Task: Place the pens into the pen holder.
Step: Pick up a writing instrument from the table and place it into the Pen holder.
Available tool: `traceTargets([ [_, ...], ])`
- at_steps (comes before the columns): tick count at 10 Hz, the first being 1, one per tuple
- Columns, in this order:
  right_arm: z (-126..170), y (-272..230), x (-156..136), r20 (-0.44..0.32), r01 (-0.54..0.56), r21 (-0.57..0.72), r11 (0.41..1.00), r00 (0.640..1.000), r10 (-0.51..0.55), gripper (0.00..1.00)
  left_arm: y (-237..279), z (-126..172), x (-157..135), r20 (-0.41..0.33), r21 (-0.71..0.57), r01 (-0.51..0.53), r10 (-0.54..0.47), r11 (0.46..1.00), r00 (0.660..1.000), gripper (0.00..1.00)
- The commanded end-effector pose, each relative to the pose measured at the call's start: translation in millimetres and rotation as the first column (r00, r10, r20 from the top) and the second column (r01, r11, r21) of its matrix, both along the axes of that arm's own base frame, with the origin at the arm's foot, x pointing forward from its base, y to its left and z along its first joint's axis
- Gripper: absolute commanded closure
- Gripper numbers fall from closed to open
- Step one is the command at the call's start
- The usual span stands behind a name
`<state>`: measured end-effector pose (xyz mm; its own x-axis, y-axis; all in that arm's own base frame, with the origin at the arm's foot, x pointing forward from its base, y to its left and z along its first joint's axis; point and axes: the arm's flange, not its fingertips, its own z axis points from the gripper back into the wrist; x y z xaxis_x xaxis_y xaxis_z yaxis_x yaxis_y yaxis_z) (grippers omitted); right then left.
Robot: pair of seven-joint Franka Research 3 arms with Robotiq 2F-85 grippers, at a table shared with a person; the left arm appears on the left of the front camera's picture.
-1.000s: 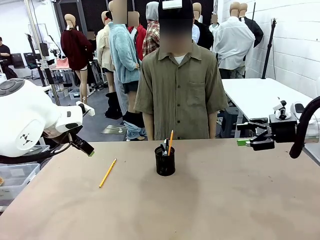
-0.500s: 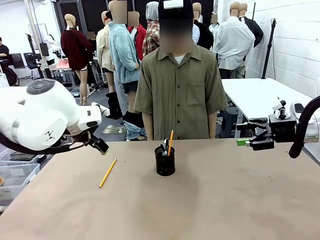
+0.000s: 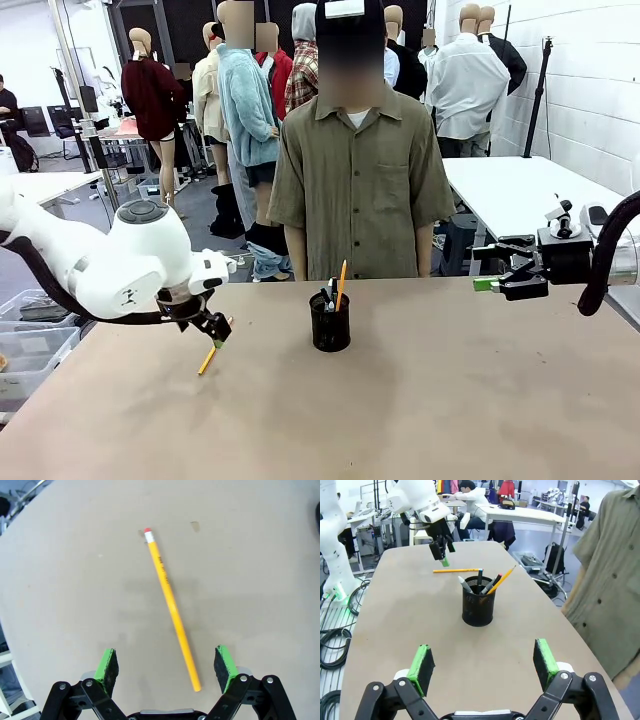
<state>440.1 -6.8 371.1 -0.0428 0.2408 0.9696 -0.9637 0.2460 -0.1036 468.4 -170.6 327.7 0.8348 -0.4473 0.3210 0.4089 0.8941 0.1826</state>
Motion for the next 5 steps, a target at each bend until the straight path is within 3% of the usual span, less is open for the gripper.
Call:
traceTargets([
  [1,0,2,0,0.005,-0.005,-0.002,1.000,1.000,0.005,0.00,-3,6,-1,0.036,-0.069,0.001,0.002,0.998,0.999,0.00],
  [5,0,2,0,0.005,-0.005,-0.002,1.000,1.000,0.005,0.00,-7,0,0,0.012,-0.044,0.002,-0.001,0.999,1.000,0.00],
])
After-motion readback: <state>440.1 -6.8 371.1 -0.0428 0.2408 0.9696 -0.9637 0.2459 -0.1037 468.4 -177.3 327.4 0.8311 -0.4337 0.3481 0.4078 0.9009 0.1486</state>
